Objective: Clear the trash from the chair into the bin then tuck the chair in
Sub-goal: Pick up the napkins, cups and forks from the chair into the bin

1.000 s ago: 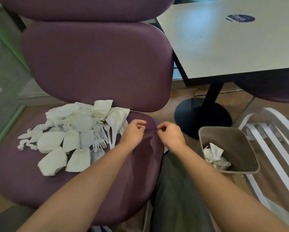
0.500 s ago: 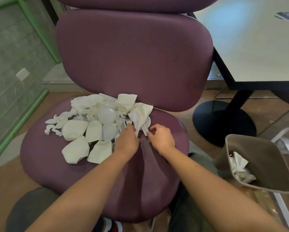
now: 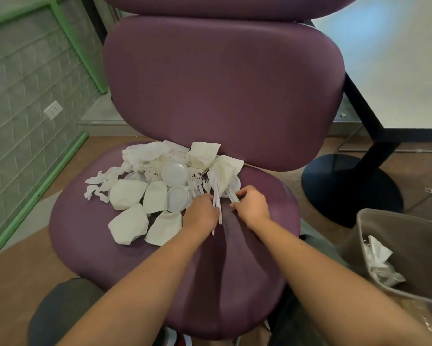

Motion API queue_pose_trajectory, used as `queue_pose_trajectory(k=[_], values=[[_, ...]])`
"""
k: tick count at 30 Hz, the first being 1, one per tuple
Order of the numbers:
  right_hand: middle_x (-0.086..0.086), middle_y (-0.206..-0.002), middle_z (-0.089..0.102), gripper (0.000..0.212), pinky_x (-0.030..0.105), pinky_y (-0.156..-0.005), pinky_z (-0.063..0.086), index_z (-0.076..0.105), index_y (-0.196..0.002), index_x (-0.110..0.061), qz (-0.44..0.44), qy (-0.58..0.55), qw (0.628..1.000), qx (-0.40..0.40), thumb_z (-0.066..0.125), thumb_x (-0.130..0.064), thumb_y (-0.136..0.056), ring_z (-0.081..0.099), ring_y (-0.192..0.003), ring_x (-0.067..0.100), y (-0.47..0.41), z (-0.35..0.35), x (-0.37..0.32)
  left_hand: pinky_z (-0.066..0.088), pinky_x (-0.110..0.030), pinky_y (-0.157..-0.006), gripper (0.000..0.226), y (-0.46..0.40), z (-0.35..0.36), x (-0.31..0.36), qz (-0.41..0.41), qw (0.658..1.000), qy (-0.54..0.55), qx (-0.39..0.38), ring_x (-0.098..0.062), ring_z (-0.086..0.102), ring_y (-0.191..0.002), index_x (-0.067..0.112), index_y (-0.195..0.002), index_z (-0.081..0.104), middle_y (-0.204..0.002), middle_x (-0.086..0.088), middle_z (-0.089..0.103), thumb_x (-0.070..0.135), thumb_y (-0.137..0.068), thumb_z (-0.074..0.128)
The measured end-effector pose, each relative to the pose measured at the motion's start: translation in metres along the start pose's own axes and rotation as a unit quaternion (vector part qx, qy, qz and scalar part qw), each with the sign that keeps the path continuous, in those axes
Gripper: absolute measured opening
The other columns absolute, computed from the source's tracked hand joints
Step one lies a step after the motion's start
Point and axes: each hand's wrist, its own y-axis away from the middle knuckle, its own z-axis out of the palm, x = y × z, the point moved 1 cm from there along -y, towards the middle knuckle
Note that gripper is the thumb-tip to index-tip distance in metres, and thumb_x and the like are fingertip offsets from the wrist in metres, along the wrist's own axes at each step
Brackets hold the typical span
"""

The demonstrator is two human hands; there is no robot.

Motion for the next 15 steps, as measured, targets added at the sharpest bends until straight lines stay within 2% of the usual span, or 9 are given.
queue_pose_trajectory(k=[2, 6, 10, 13, 15], values=[[0.002, -0.091, 0.072, 0.023, 0.029, -0.075, 0.051, 0.067, -0.099, -0.02, 0.012, -0.024, 1.0, -0.009, 0.076, -0.014, -0.078, 0.067, -0.084, 0.017, 0.002, -0.006, 0.003, 0.048, -0.038, -0.086, 0.032, 0.003, 0.001, 0.002, -0.019, 0.999, 0.027, 0.008, -0.025, 0.061, -0.106, 0.019, -0.122, 0.056, -0.117, -0.003, 0.064, 0.022, -0.09, 0.056], [0.0, -0.084, 0.07, 0.017, 0.027, -0.07, 0.048, 0.072, -0.097, -0.02, 0.009, -0.033, 0.999, -0.008, 0.072, -0.013, -0.082, 0.068, -0.085, 0.02, 0.01, -0.022, 0.011, 0.043, -0.036, -0.081, 0.033, 0.007, 0.004, 0.007, -0.037, 0.998, 0.057, 0.011, -0.026, 0.061, -0.106, 0.021, -0.124, 0.049, -0.119, -0.002, 0.06, 0.027, -0.092, 0.055], [-0.005, -0.075, 0.061, 0.016, 0.028, -0.063, 0.043, 0.064, -0.095, -0.024, 0.029, -0.04, 0.999, 0.019, 0.068, -0.014, -0.083, 0.061, -0.074, 0.017, 0.023, -0.042, 0.019, 0.045, -0.036, -0.078, 0.034, 0.012, 0.001, 0.015, -0.023, 0.995, 0.089, 0.041, -0.026, 0.064, -0.098, 0.026, -0.124, 0.046, -0.11, 0.002, 0.063, 0.029, -0.09, 0.052], [-0.004, -0.079, 0.061, 0.018, 0.027, -0.057, 0.043, 0.058, -0.092, -0.027, 0.055, -0.066, 0.996, 0.039, 0.065, -0.013, -0.083, 0.06, -0.072, 0.015, 0.036, -0.056, 0.025, 0.049, -0.041, -0.08, 0.034, 0.017, -0.001, 0.027, 0.005, 0.992, 0.113, 0.049, -0.024, 0.064, -0.088, 0.027, -0.125, 0.043, -0.091, 0.003, 0.067, 0.029, -0.093, 0.051], [-0.004, -0.082, 0.061, 0.018, 0.025, -0.054, 0.041, 0.056, -0.092, -0.024, 0.068, -0.101, 0.991, 0.047, 0.062, -0.01, -0.084, 0.058, -0.071, 0.014, 0.043, -0.067, 0.031, 0.049, -0.039, -0.078, 0.031, 0.02, -0.001, 0.038, 0.032, 0.99, 0.125, 0.055, -0.026, 0.064, -0.089, 0.025, -0.125, 0.044, -0.089, 0.001, 0.066, 0.029, -0.095, 0.052]])
